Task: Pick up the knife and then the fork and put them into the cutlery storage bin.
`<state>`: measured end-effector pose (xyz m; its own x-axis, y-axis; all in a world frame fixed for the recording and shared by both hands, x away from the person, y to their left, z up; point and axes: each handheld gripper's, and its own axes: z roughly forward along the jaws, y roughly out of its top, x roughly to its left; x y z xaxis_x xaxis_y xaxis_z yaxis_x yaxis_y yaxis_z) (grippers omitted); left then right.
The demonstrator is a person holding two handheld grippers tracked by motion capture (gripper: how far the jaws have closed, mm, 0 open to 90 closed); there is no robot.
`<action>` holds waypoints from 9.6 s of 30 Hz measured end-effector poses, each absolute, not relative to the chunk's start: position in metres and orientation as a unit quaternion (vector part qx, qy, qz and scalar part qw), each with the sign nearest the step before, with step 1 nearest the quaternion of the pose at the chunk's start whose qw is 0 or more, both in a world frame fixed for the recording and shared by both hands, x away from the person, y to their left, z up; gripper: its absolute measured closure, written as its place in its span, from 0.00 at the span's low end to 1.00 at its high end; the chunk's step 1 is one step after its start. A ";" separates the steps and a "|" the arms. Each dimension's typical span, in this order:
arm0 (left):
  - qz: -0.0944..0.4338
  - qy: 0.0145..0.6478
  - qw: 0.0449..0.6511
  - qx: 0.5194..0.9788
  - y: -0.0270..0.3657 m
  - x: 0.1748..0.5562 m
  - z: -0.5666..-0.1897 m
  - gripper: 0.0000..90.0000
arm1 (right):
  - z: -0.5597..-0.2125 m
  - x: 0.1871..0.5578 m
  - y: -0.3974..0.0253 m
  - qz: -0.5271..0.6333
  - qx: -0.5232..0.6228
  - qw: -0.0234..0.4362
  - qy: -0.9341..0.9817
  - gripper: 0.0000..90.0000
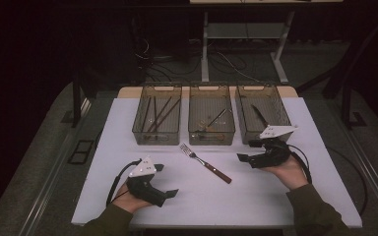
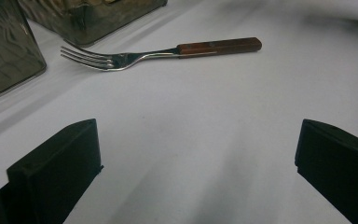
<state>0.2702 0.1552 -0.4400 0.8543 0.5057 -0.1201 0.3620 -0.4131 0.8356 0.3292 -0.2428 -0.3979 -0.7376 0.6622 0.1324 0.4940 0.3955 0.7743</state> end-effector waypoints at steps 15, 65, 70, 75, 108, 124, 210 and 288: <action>0.074 0.257 0.476 0.838 0.155 0.270 -0.440 0.00 | -0.412 0.328 -0.216 0.437 0.341 0.092 0.827 0.31; 0.073 0.259 0.477 0.837 0.153 0.271 -0.441 0.00 | -0.447 0.344 -0.121 0.354 0.295 0.076 0.884 0.82; 0.072 0.258 0.476 0.838 0.153 0.271 -0.441 0.00 | -0.447 0.341 -0.120 0.350 0.292 0.086 0.886 0.83; 0.072 0.259 0.476 0.837 0.153 0.270 -0.441 0.00 | -0.448 0.340 -0.120 0.350 0.292 0.090 0.886 0.85; 0.072 0.258 0.477 0.837 0.153 0.270 -0.441 0.00 | -0.431 0.343 -0.136 0.367 0.262 0.057 0.891 0.87; 0.071 0.258 0.479 0.836 0.153 0.270 -0.441 0.00 | -0.418 0.342 -0.153 0.372 0.261 0.040 0.890 0.86; 0.076 0.257 0.470 0.841 0.156 0.275 -0.444 0.00 | -0.351 0.462 -0.298 0.372 0.447 0.152 0.799 0.86; 0.072 0.252 0.476 0.839 0.155 0.274 -0.441 0.00 | -0.365 0.371 -0.293 0.442 0.389 0.175 0.789 0.19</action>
<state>0.2742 0.1550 -0.4414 0.8620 0.4927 -0.1189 0.3549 -0.4193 0.8356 0.3711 -0.2932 -0.3647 -0.6362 0.7685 0.0686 0.4594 0.3059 0.8339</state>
